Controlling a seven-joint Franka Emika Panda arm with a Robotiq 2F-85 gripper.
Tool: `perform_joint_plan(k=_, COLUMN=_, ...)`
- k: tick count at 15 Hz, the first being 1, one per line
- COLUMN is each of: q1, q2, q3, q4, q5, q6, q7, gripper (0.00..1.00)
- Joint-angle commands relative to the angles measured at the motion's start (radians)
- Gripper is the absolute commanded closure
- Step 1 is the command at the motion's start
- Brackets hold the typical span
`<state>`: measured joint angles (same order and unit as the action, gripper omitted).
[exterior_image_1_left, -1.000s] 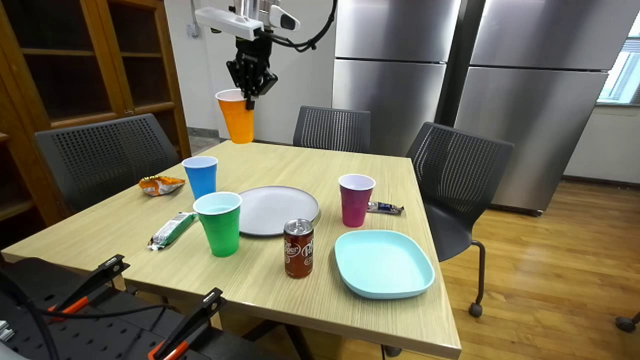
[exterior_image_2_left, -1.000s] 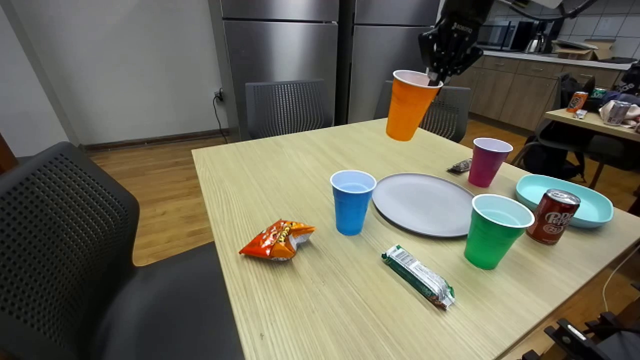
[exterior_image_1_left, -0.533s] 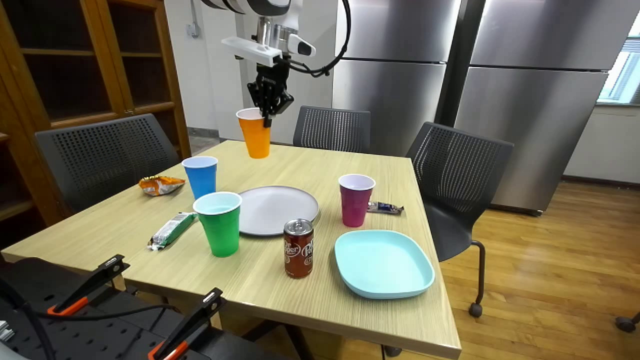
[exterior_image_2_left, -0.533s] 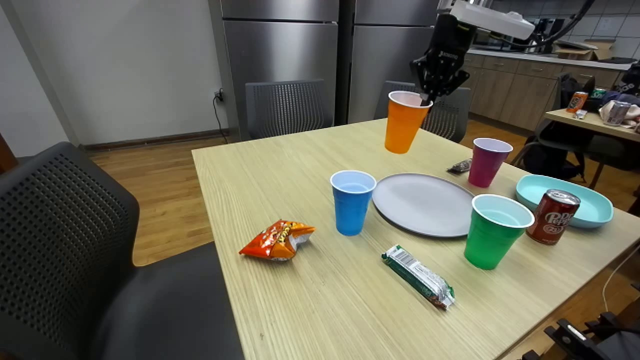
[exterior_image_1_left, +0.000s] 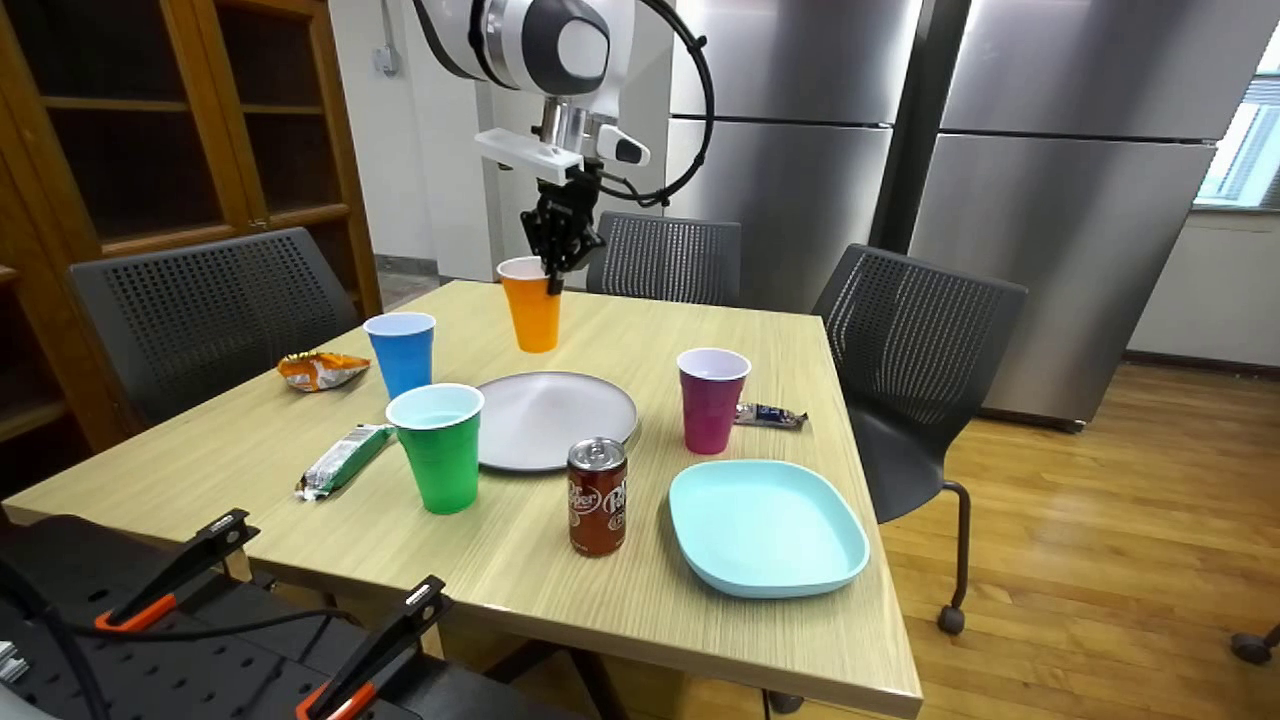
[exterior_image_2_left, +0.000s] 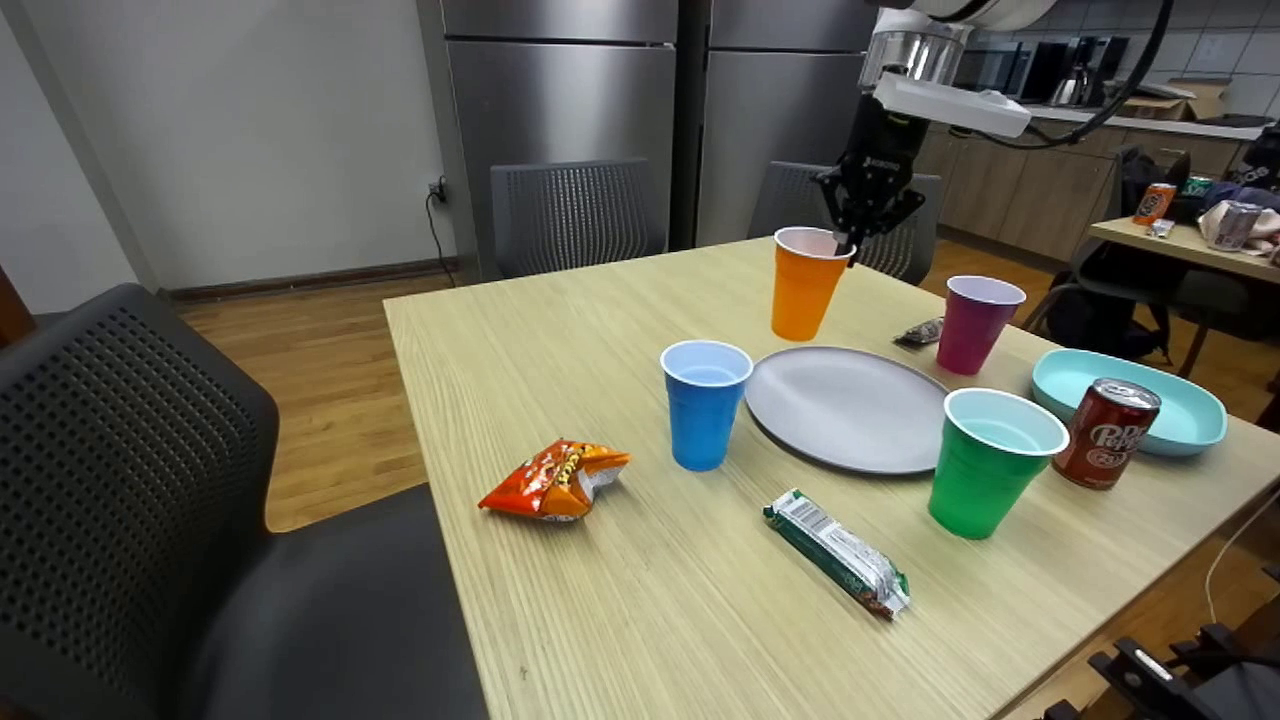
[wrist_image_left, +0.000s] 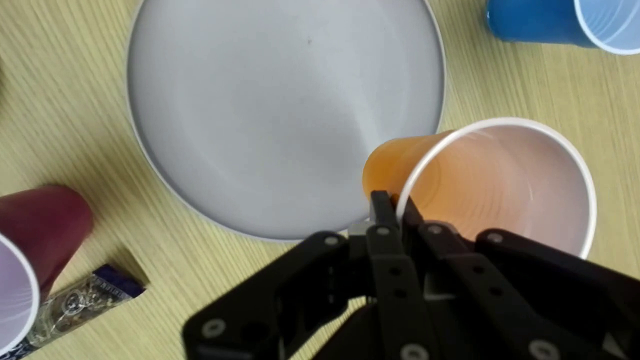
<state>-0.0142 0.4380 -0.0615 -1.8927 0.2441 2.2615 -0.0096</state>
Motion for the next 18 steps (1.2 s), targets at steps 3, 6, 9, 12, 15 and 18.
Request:
perform_joint_plan(k=3, q1=-0.016, q2=0.102, q3=0.009, q4=0.084, q5=-0.026, q6=-0.012, q7=0.077, gripper=0.99)
perform_joint_plan(k=6, q1=-0.021, q2=0.137, q3=0.010, q4=0.108, q5=-0.025, q6=-0.018, q7=0.090, gripper=0.99)
perform_joint_plan(k=9, q1=-0.020, q2=0.160, q3=0.007, q4=0.125, q5=-0.030, q6=-0.018, q7=0.101, gripper=0.99)
perform_joint_plan(k=12, q1=-0.023, q2=0.175, q3=0.004, q4=0.139, q5=-0.031, q6=-0.021, q7=0.112, gripper=0.99)
perform_joint_plan(k=15, q1=-0.023, q2=0.185, q3=0.000, q4=0.146, q5=-0.038, q6=-0.021, q7=0.126, gripper=0.99)
perform_joint_plan(k=18, q1=-0.025, q2=0.188, q3=-0.001, q4=0.150, q5=-0.041, q6=-0.027, q7=0.125, gripper=0.68)
